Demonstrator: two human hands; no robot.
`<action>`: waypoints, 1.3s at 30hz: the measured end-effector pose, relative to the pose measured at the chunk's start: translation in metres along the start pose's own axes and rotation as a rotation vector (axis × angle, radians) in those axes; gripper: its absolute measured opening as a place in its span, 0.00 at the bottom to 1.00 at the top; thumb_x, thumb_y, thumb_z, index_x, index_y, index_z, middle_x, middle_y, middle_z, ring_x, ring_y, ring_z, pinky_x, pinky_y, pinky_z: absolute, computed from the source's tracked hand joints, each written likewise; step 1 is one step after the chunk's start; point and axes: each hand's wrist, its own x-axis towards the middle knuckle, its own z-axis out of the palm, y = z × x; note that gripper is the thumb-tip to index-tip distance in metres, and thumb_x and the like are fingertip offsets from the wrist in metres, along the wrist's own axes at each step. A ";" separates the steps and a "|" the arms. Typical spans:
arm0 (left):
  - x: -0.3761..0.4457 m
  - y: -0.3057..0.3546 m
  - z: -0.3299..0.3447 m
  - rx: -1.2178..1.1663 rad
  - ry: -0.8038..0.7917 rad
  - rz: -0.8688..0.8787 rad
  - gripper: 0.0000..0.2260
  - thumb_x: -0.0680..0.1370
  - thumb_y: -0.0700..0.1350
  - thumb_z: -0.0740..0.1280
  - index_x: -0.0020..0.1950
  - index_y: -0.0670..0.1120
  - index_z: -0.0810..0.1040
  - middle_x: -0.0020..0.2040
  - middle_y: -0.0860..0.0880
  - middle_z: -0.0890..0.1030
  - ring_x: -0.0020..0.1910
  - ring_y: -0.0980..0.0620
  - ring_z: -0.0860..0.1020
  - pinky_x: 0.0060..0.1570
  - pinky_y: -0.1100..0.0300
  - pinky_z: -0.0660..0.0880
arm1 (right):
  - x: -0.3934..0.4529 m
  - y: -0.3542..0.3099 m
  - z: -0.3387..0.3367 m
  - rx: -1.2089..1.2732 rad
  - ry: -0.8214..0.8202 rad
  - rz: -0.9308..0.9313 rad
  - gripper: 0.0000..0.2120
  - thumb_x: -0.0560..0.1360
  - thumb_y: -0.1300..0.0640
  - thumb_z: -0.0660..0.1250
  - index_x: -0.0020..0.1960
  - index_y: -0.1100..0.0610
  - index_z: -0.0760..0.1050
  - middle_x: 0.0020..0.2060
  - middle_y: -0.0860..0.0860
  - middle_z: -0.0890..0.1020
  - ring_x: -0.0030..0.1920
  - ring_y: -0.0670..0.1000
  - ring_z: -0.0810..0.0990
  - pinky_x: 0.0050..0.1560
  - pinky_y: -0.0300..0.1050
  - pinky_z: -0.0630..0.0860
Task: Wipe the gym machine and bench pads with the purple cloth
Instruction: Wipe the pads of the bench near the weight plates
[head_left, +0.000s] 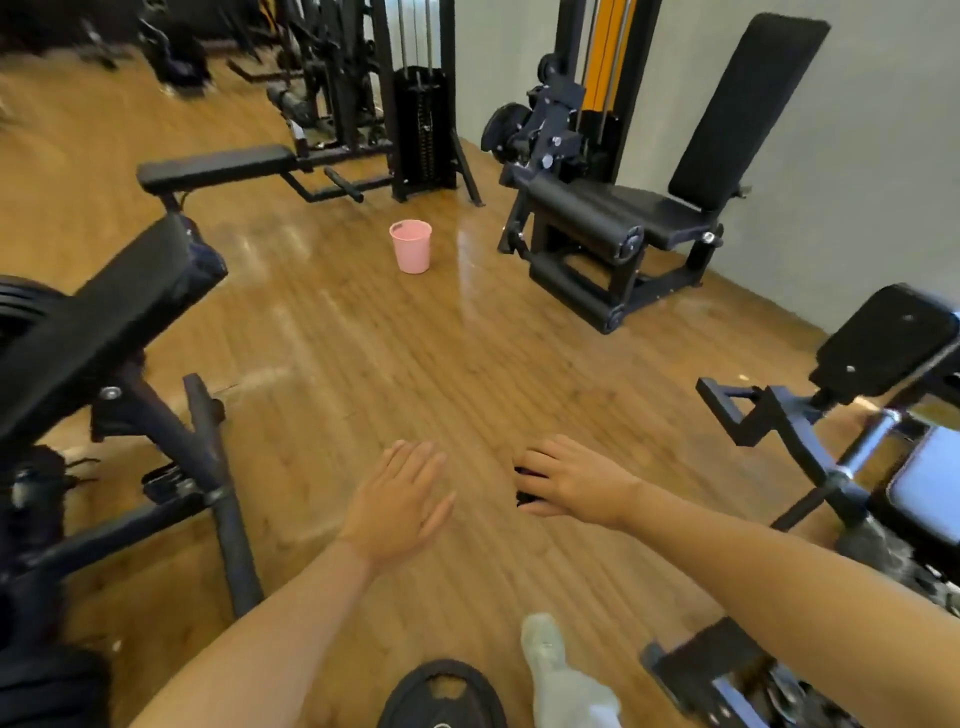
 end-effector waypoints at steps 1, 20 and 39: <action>0.007 -0.010 0.003 0.017 -0.010 -0.031 0.32 0.85 0.60 0.45 0.63 0.40 0.81 0.63 0.41 0.81 0.62 0.42 0.79 0.70 0.51 0.62 | 0.011 0.016 0.011 0.012 0.018 -0.046 0.21 0.83 0.46 0.53 0.48 0.56 0.80 0.50 0.54 0.80 0.48 0.55 0.75 0.44 0.46 0.77; 0.102 -0.149 -0.022 0.244 -0.024 -0.621 0.25 0.82 0.58 0.55 0.69 0.44 0.77 0.68 0.46 0.77 0.68 0.46 0.74 0.74 0.54 0.56 | 0.276 0.208 0.149 0.210 0.308 -0.644 0.22 0.85 0.47 0.52 0.43 0.56 0.79 0.49 0.53 0.81 0.47 0.54 0.79 0.51 0.46 0.74; 0.045 -0.398 -0.055 0.324 -0.030 -0.629 0.27 0.83 0.60 0.50 0.70 0.46 0.76 0.70 0.47 0.76 0.70 0.47 0.73 0.74 0.49 0.59 | 0.572 0.145 0.222 0.212 0.401 -0.758 0.18 0.83 0.48 0.57 0.45 0.58 0.78 0.50 0.54 0.81 0.51 0.56 0.77 0.55 0.48 0.72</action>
